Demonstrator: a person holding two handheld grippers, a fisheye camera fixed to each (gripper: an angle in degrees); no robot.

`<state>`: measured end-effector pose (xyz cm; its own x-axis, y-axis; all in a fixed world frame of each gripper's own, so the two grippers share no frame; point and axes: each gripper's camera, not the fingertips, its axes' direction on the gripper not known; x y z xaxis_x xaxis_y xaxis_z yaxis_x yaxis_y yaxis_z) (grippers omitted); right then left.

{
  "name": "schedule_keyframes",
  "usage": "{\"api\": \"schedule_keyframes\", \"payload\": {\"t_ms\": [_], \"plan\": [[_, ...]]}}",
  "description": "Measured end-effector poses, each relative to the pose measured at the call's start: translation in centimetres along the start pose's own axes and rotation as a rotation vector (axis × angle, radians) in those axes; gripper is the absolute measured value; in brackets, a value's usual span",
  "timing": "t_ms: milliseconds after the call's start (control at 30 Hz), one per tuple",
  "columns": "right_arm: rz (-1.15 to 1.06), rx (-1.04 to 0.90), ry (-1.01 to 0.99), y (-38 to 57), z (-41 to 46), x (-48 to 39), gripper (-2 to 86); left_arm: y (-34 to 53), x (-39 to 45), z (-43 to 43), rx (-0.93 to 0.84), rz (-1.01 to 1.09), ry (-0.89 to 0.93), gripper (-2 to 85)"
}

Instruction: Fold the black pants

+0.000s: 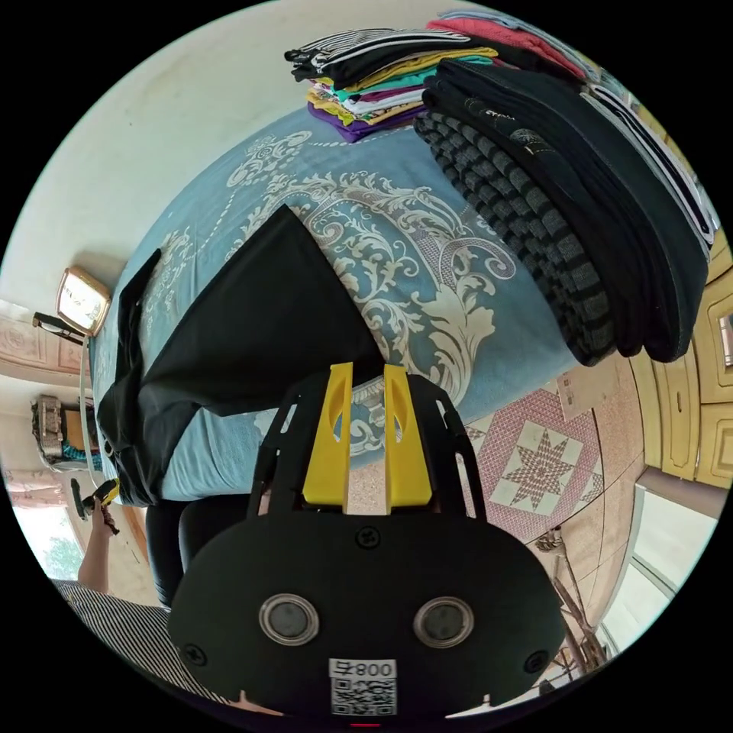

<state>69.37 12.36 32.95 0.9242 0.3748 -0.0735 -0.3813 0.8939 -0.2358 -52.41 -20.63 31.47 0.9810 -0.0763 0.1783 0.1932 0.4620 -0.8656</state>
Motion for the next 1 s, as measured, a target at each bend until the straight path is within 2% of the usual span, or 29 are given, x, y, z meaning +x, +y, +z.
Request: {"api": "schedule_keyframes", "payload": {"t_ms": [133, 300, 433, 533, 633, 767, 933, 1000], "plan": [[-0.041, -0.041, 0.092, -0.9, 0.4, -1.6, 5.1, 1.1, -0.3, -0.1, 0.014, 0.074, -0.057, 5.4], [-0.103, -0.036, 0.027, -2.4, -2.0, -2.7, 3.0, 2.4, -3.9, -4.0, 0.163, 0.087, 0.072, 1.7], [-0.139, 0.025, -0.046, -5.6, -5.9, -3.1, 2.6, 2.8, -8.4, -7.4, 0.307, 0.022, 0.031, 0.8], [-0.188, -0.021, 0.020, -7.2, -5.7, -4.5, 2.4, 3.3, -11.7, -6.1, 0.276, -0.061, -0.077, 0.4], [-0.207, -0.065, 0.059, -6.3, -4.2, -4.7, 2.4, 4.9, -14.9, -2.6, 0.234, -0.123, 0.097, 0.6], [-0.102, -0.091, -0.033, -4.1, -2.2, -1.6, 2.4, 7.1, -15.9, 2.6, 0.157, -0.067, 0.253, 2.0], [-0.019, -0.102, -0.109, -3.3, -1.0, 0.6, 2.4, 9.3, -16.9, 9.7, 0.051, -0.093, 0.505, 11.4], [-0.018, -0.111, -0.112, -3.5, -0.6, 0.6, 2.4, 10.0, -17.4, 11.2, 0.039, -0.113, 0.546, 13.6]]}}
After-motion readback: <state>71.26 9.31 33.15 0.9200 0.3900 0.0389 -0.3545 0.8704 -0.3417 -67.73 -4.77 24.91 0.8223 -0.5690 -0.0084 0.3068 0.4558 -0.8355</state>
